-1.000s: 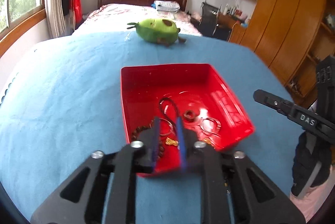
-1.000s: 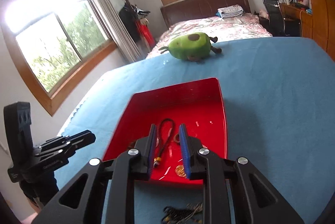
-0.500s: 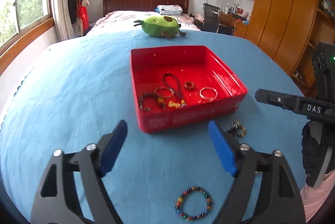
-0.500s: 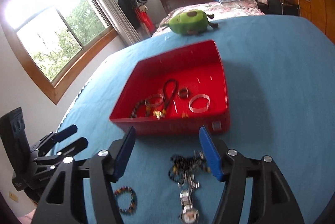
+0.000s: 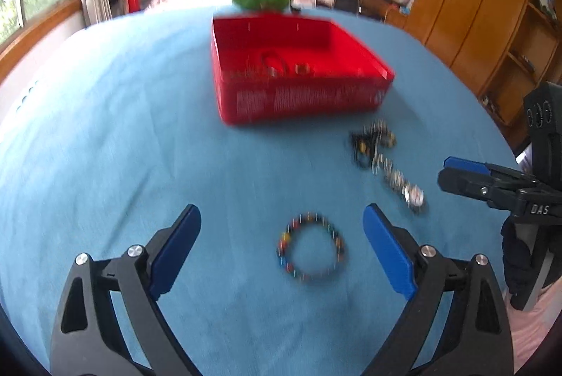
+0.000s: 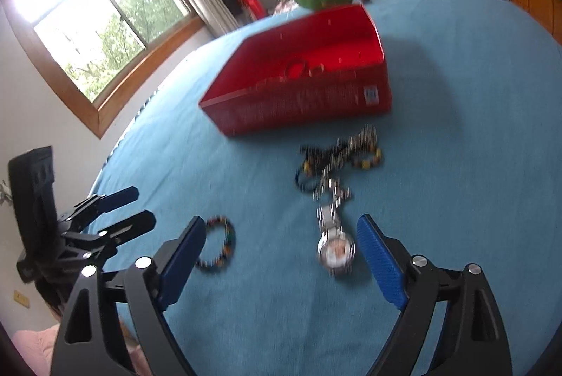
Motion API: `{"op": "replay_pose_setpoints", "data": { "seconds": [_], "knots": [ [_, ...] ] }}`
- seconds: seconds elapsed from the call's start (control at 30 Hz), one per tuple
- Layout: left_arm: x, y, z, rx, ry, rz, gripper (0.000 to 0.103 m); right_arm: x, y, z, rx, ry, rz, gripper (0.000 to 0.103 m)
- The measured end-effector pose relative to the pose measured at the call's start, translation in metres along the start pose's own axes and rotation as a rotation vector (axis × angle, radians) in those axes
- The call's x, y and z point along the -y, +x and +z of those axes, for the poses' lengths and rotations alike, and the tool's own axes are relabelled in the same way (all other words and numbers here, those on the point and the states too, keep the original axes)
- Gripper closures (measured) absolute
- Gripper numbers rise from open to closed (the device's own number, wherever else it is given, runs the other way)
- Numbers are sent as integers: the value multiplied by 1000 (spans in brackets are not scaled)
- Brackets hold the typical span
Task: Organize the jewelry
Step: 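Move both open tools back toward the silver watch and chains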
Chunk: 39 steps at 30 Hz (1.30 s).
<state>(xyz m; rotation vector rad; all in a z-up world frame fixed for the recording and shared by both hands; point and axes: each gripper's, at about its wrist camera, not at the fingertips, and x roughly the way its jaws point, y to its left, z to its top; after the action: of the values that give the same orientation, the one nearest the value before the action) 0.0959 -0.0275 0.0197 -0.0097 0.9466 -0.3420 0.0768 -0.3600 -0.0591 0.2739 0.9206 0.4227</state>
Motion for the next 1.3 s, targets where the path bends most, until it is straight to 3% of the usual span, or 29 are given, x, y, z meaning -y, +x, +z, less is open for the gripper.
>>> {"op": "replay_pose_setpoints", "data": {
  "seconds": [0.13, 0.37, 0.43, 0.53, 0.73, 1.03, 1.3],
  "knots": [
    [-1, 17, -11, -81, -19, -16, 11, 3, 0, -11, -16, 1, -16, 16],
    [6, 32, -19, -124, -2, 0, 13, 6, -1, -18, -26, 2, 3, 22],
    [8, 35, -19, -134, 4, 6, 20, 6, -1, -18, -27, 1, 9, 23],
    [8, 41, -21, -155, 4, 5, 22, 10, -1, -17, -27, 15, 19, 24],
    [7, 46, -20, -159, -4, 8, 22, 27, 9, 0, -29, 69, 17, 35],
    [-1, 50, -11, -149, -35, 7, 22, 33, 51, 33, -99, 69, 23, 47],
    [-12, 54, -7, -157, -56, -4, 22, 35, 79, 42, -158, 41, -17, 48]
  ]
}}
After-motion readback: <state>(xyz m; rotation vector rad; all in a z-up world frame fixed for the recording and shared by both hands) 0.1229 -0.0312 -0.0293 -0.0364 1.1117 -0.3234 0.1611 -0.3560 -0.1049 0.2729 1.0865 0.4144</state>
